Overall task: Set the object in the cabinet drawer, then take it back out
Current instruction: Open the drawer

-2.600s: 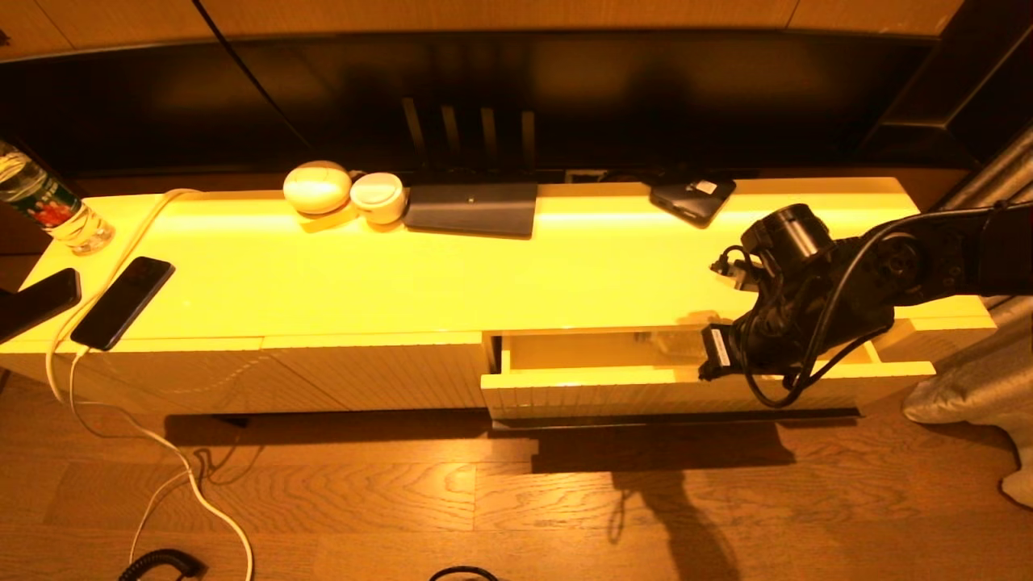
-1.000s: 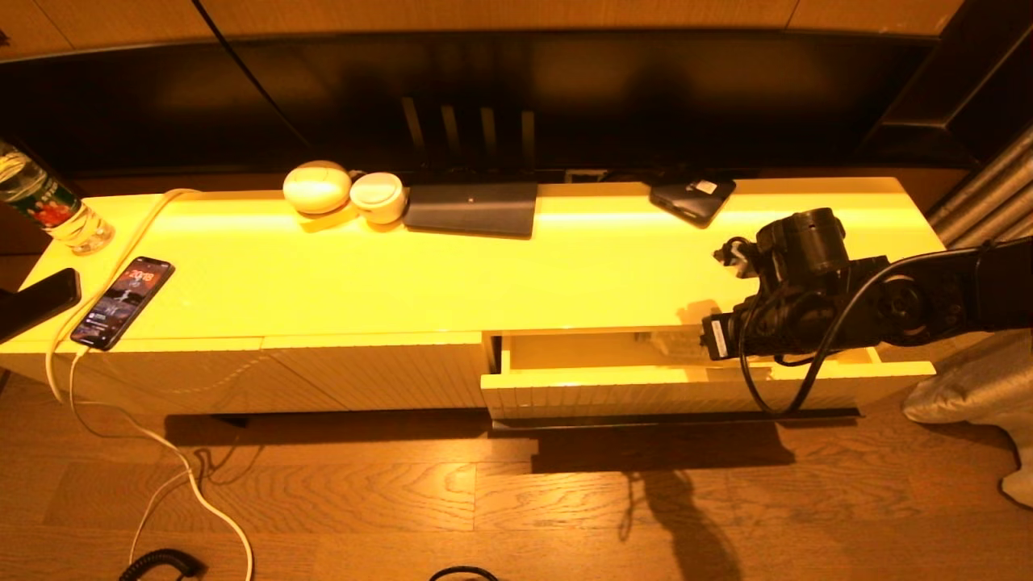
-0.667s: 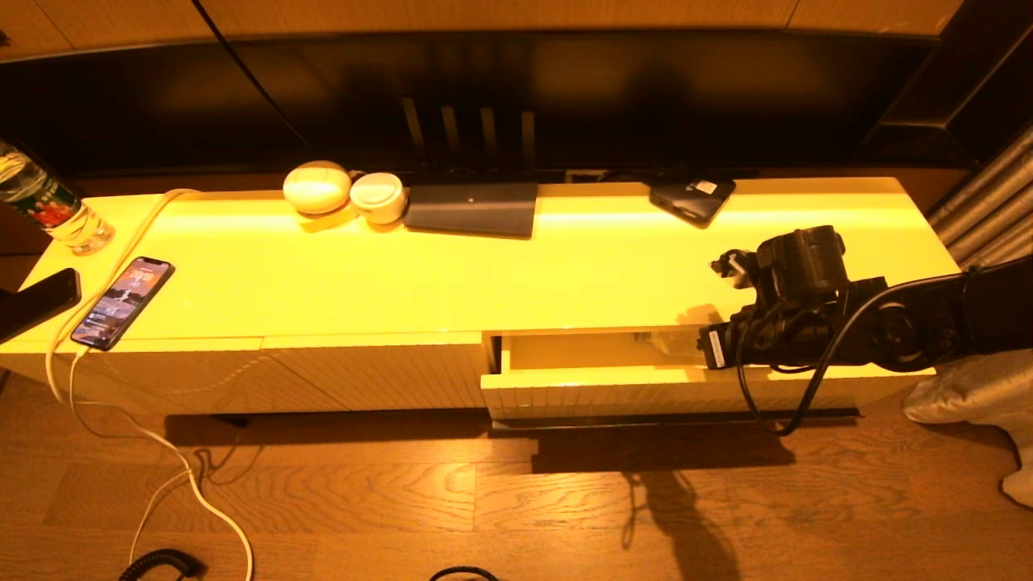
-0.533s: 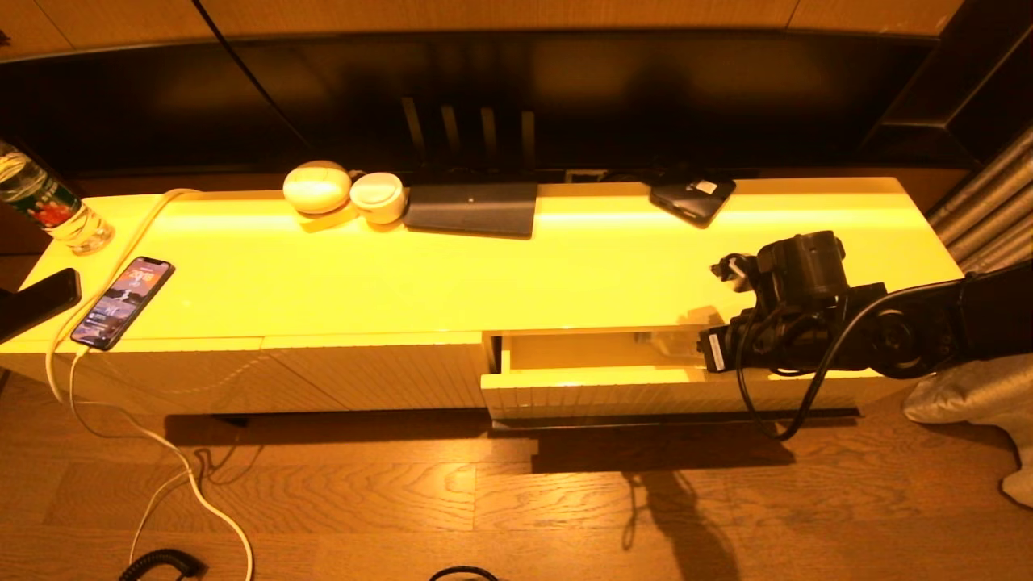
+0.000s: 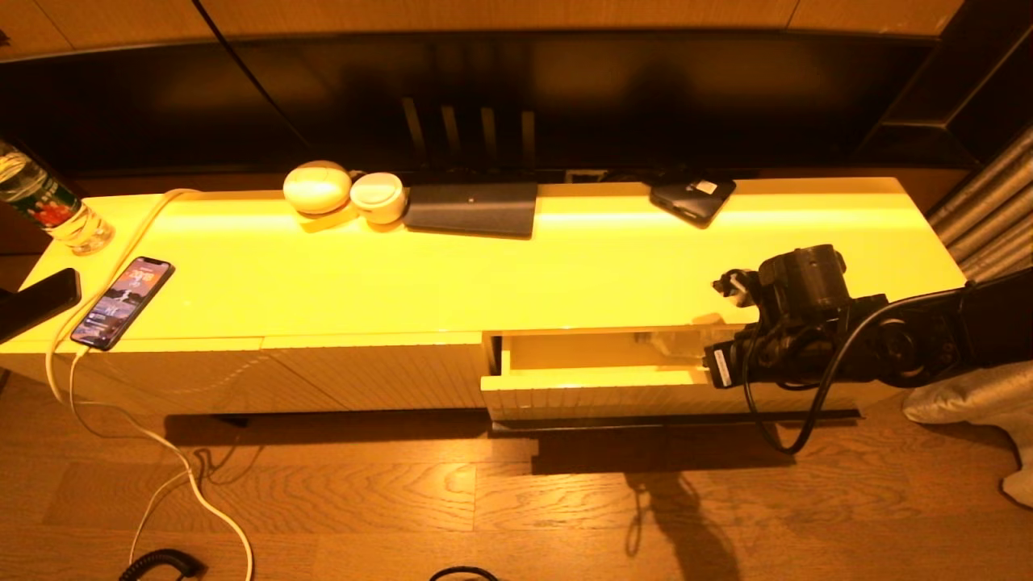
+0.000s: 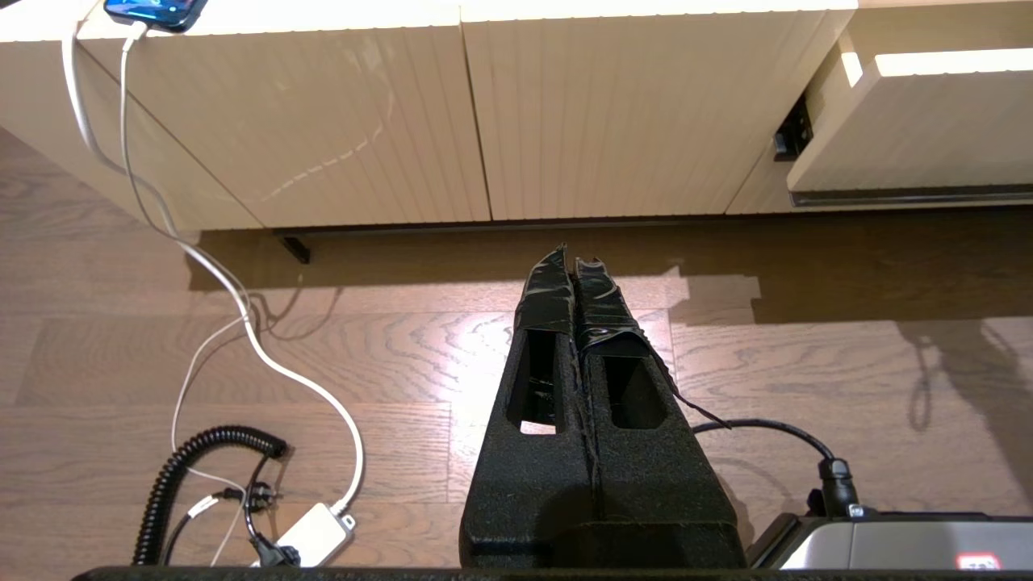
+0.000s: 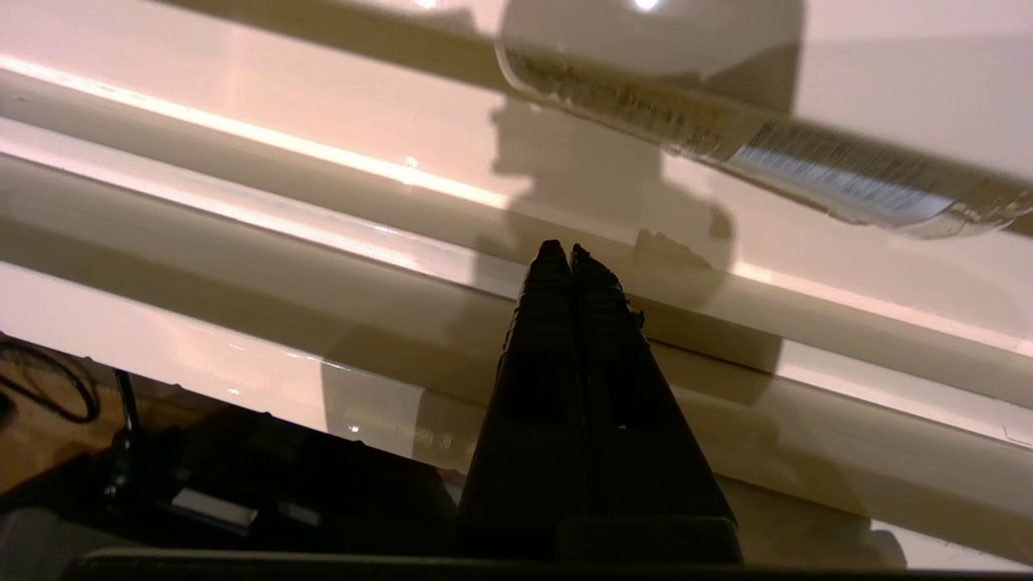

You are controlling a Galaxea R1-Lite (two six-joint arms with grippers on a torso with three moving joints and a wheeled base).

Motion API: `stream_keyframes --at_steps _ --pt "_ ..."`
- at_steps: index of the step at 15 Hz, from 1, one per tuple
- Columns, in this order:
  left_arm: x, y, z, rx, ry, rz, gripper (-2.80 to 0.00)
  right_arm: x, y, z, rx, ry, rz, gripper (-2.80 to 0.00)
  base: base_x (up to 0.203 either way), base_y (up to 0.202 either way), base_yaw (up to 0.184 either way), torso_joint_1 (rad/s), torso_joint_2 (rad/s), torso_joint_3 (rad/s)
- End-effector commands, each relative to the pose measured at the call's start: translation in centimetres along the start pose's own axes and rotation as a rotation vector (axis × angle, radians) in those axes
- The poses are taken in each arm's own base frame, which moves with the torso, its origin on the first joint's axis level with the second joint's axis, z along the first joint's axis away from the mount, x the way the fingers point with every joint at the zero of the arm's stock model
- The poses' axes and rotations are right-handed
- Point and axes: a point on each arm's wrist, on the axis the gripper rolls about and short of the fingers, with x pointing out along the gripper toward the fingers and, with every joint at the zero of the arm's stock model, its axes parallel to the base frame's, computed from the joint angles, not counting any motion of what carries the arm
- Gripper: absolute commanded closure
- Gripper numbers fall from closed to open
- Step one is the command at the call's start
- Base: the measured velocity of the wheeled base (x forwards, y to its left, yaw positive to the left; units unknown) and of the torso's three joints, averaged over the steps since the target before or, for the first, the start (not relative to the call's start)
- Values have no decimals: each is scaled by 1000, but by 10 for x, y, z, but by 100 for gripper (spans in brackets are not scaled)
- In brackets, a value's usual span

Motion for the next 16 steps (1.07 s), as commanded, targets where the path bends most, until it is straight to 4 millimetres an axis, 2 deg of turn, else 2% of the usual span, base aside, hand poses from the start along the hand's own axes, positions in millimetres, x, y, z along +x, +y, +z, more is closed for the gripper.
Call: stream_keyframes --at_steps 1,11,16 --pt "0 0 0 0 1 -1 0 -7 0 -5 4 83 2 0 0 0 0 0 0 0" --pt "0 0 0 0 1 0 0 -23 6 -33 44 343 15 0 0 0 0 0 0 0" --pt "0 0 0 0 1 0 0 -26 7 -46 48 416 42 0 0 0 0 0 0 0"
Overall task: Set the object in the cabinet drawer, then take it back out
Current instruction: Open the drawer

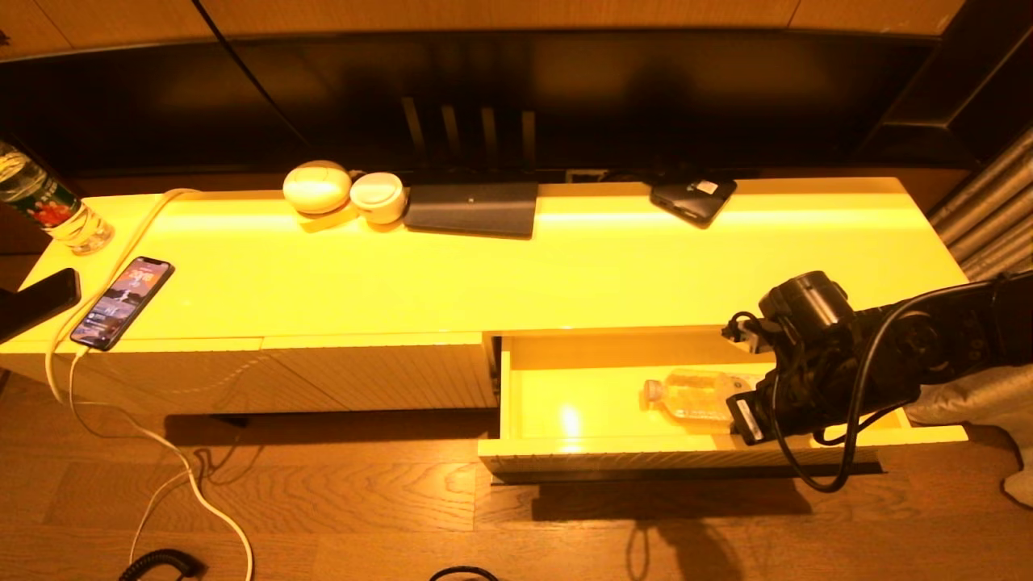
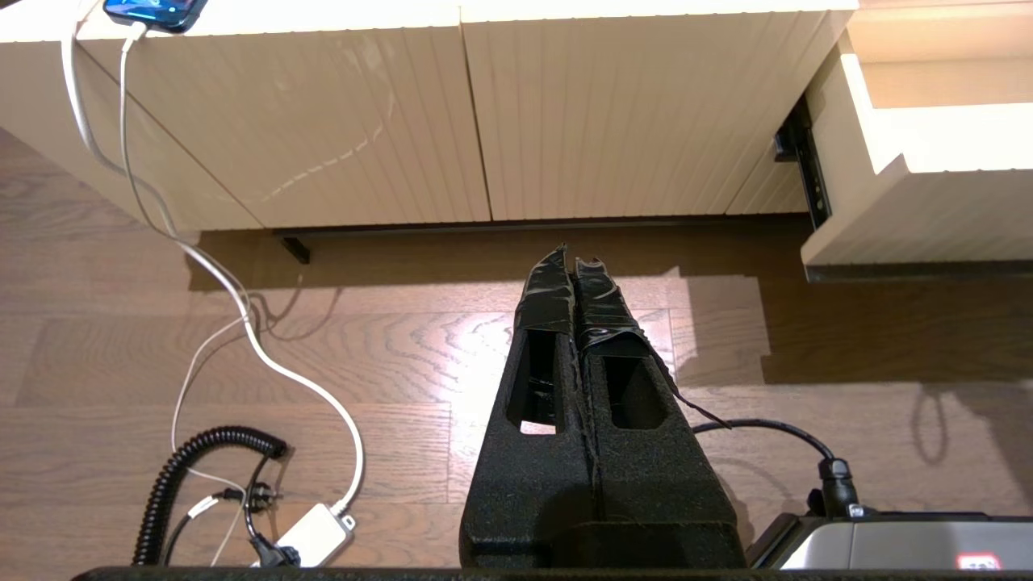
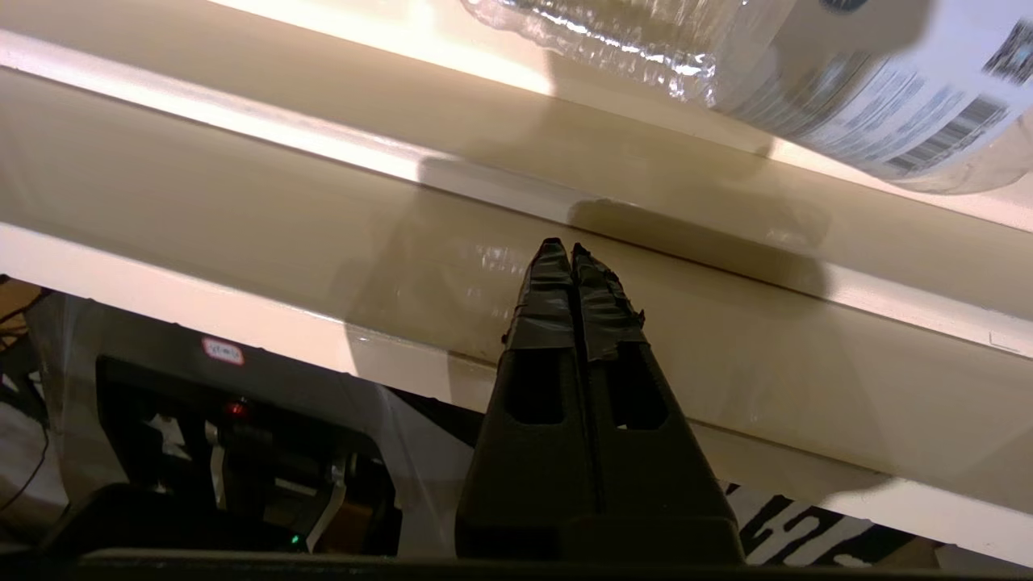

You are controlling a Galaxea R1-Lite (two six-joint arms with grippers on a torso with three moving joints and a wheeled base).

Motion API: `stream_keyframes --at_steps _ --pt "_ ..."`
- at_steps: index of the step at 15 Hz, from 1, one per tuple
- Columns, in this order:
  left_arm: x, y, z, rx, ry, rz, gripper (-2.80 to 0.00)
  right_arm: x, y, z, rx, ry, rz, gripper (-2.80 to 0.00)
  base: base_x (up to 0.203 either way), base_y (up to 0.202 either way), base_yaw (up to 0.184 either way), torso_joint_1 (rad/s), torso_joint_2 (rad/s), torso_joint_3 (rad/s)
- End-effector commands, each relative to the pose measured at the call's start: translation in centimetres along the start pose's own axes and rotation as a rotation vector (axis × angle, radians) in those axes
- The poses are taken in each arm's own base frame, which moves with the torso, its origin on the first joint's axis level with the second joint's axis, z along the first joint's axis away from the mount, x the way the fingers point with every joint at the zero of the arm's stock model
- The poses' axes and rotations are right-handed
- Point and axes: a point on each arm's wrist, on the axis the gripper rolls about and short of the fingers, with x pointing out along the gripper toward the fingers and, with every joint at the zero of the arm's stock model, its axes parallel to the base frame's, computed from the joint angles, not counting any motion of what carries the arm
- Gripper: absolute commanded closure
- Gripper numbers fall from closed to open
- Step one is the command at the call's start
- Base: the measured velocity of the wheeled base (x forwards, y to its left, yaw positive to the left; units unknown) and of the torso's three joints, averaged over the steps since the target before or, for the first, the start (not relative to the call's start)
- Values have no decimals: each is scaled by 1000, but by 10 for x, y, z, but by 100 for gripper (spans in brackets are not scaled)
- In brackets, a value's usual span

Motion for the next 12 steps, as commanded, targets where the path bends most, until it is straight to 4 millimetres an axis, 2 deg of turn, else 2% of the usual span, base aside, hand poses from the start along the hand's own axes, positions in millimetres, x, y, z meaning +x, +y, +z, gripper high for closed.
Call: stream_keyframes --at_steps 1,12 --pt "0 0 -1 0 2 0 0 -1 1 -6 0 37 16 0 0 0 0 0 0 0" --pt "0 0 0 0 1 0 0 -1 5 -31 -16 179 58 0 0 0 0 0 0 0"
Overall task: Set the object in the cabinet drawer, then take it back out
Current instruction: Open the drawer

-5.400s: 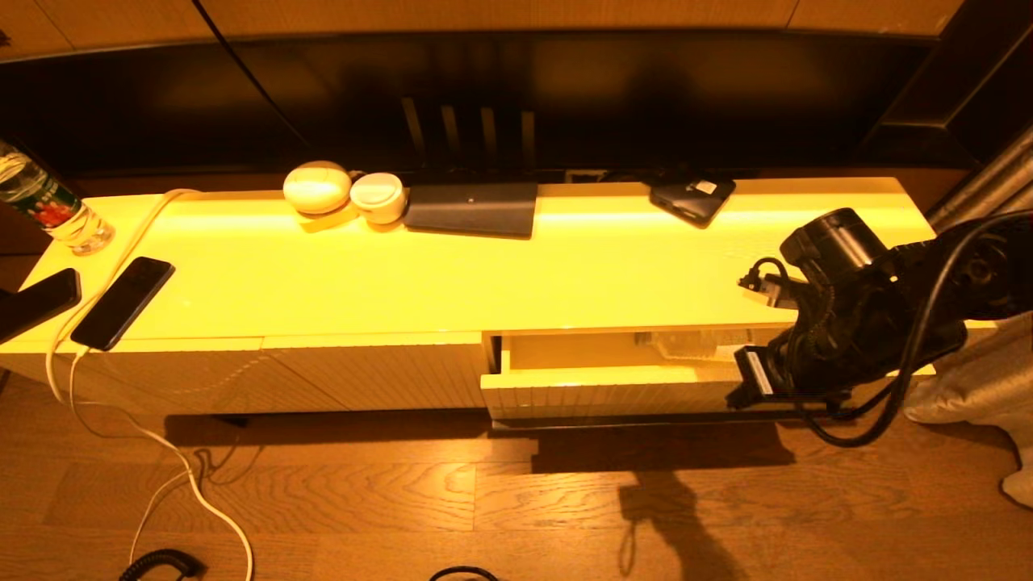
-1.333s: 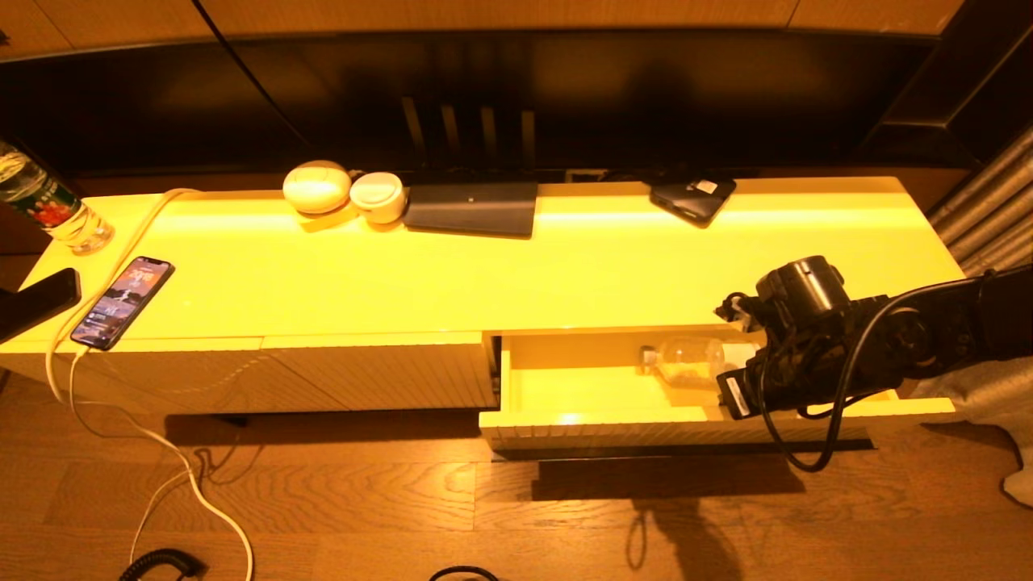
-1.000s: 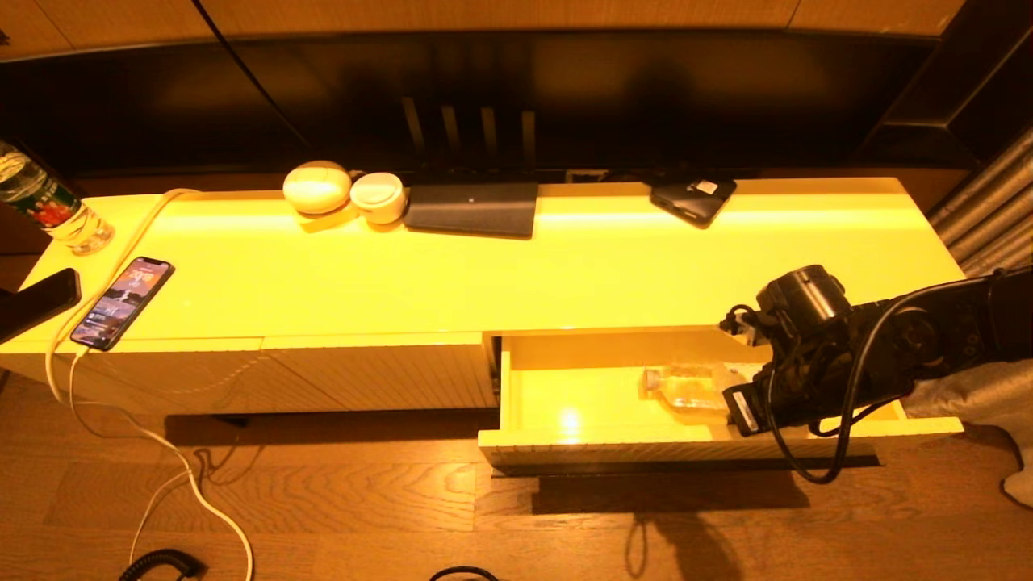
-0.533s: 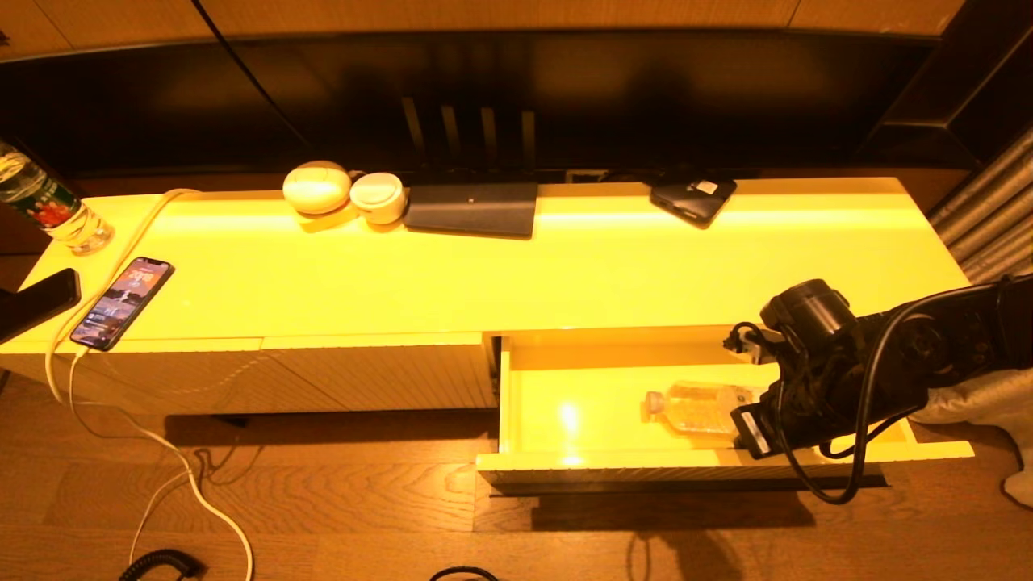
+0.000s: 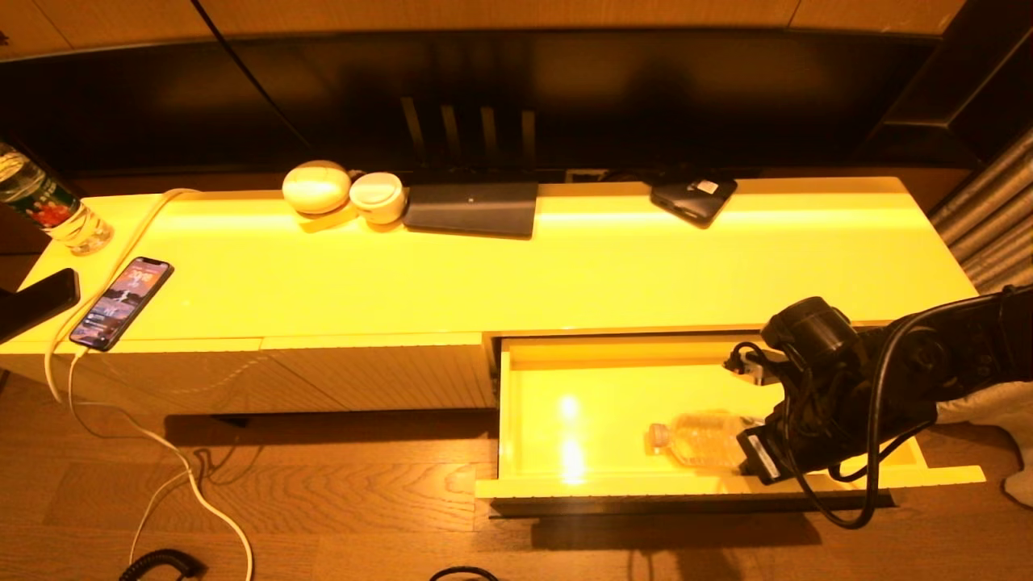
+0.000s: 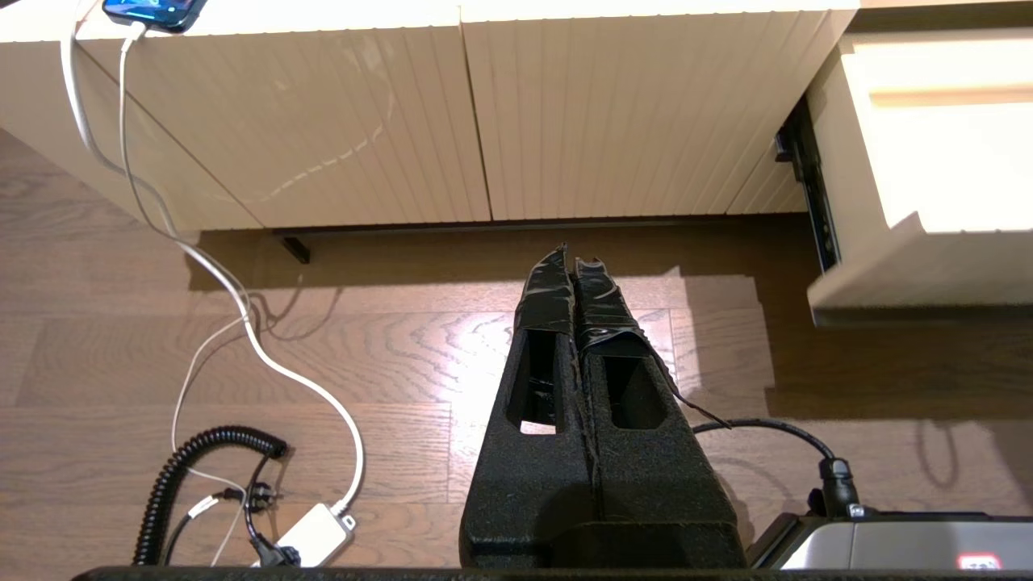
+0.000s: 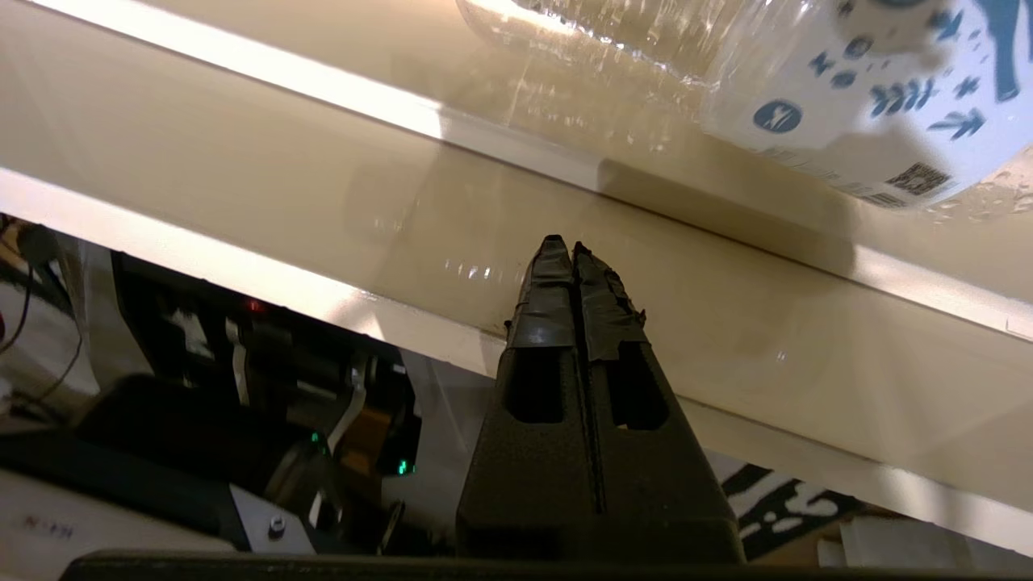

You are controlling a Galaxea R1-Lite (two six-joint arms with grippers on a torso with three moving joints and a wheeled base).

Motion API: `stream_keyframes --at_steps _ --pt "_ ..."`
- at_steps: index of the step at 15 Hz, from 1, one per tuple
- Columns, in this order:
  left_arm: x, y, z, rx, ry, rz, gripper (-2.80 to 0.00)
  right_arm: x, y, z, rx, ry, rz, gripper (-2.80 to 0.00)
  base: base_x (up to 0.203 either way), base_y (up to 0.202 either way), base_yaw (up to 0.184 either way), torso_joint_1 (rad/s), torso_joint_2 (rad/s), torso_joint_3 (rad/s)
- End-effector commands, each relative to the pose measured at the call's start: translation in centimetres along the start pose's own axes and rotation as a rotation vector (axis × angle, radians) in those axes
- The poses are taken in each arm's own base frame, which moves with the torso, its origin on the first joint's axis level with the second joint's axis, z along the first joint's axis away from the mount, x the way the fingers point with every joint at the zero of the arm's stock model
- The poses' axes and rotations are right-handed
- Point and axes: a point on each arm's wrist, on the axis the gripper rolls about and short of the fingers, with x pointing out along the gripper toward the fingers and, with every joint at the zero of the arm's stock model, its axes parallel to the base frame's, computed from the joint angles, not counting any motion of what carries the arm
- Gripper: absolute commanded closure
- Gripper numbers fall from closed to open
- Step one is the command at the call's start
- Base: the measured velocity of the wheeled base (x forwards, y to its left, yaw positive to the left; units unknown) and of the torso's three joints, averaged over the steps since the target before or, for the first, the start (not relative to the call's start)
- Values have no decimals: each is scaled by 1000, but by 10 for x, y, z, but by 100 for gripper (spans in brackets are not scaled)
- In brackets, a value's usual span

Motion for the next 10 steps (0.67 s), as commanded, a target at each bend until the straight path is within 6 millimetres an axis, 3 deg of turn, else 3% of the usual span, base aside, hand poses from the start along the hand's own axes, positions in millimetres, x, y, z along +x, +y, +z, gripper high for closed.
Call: stream_keyframes --at_steps 1,8,10 --pt "0 0 0 0 1 -1 0 0 0 -5 -2 37 0 0 0 0 0 0 0 0" --pt "0 0 0 0 1 -1 0 2 -1 -8 -17 48 -5 0 0 0 0 0 0 0" --pt "0 0 0 0 1 1 0 1 -1 -1 -13 -4 -7 0 0 0 0 0 0 0"
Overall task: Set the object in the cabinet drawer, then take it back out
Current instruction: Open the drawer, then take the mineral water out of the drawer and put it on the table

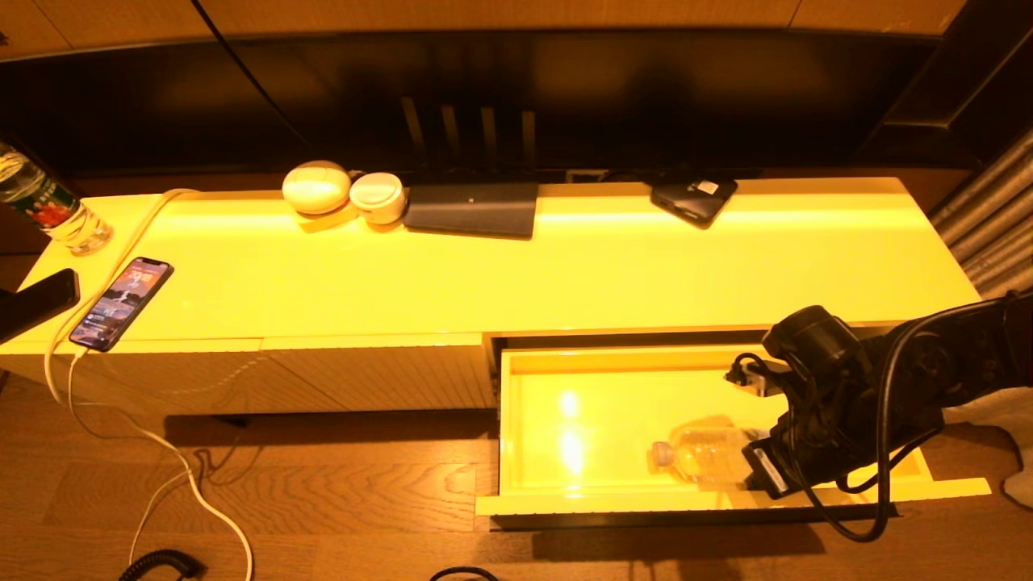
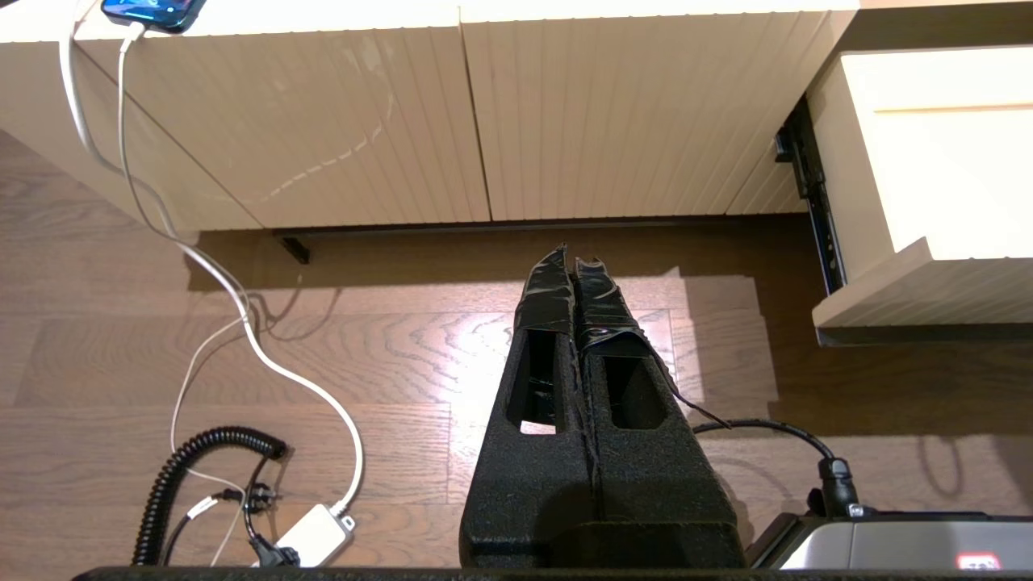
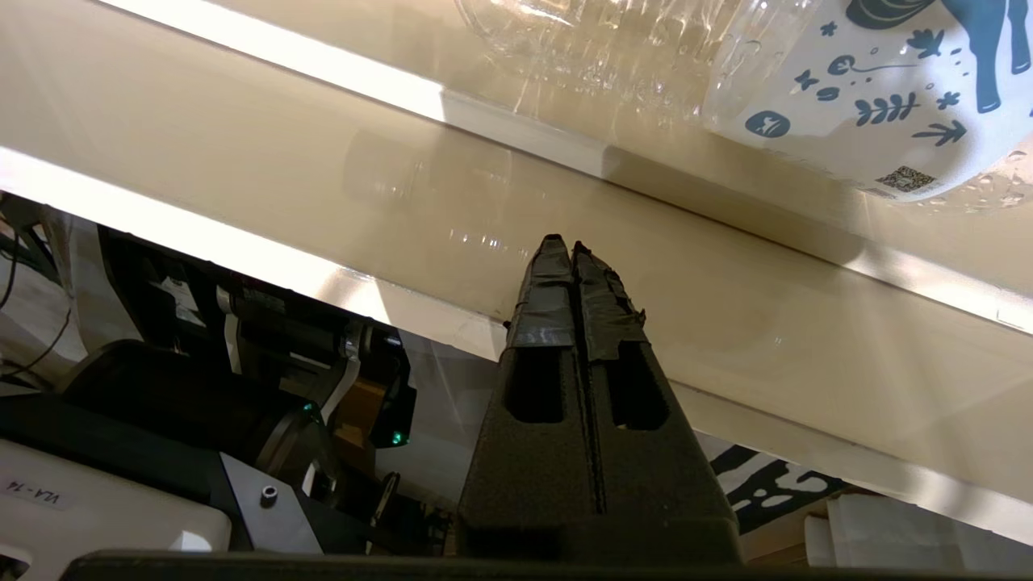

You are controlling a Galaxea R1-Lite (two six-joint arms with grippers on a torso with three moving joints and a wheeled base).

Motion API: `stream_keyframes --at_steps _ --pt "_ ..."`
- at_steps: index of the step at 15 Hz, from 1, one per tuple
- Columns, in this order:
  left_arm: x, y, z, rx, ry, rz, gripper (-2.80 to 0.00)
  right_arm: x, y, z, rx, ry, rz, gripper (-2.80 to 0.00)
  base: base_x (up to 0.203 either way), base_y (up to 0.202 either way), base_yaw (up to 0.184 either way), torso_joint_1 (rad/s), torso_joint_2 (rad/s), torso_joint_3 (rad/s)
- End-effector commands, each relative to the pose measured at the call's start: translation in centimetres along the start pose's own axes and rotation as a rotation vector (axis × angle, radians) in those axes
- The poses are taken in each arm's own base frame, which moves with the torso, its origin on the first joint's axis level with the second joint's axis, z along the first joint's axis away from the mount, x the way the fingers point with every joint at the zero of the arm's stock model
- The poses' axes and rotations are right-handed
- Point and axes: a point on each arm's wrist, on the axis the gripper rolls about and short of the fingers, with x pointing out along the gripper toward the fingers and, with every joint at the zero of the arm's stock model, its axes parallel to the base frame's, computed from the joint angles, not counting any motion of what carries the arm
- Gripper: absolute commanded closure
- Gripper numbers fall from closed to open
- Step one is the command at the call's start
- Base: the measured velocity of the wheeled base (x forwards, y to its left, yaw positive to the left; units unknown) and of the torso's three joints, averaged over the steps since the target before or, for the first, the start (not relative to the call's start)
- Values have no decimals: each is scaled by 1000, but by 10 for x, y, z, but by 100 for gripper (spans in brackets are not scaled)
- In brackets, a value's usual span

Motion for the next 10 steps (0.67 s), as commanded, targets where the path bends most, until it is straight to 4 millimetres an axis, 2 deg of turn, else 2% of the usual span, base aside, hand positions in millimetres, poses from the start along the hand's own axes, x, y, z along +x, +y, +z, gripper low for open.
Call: stream_keyframes --at_steps 1,6,8,10 --pt "0 0 -1 0 2 0 0 -1 -2 11 2 -86 -4 0 0 0 0 0 0 0" --pt "0 0 0 0 1 0 0 -31 -9 25 -8 -262 -20 0 0 0 0 0 0 0" --pt "0 0 -1 0 3 1 0 -51 -14 27 -87 -316 -47 0 0 0 0 0 0 0" --pt "0 0 0 0 1 1 0 -63 -17 20 -205 -324 -78 0 0 0 0 0 0 0"
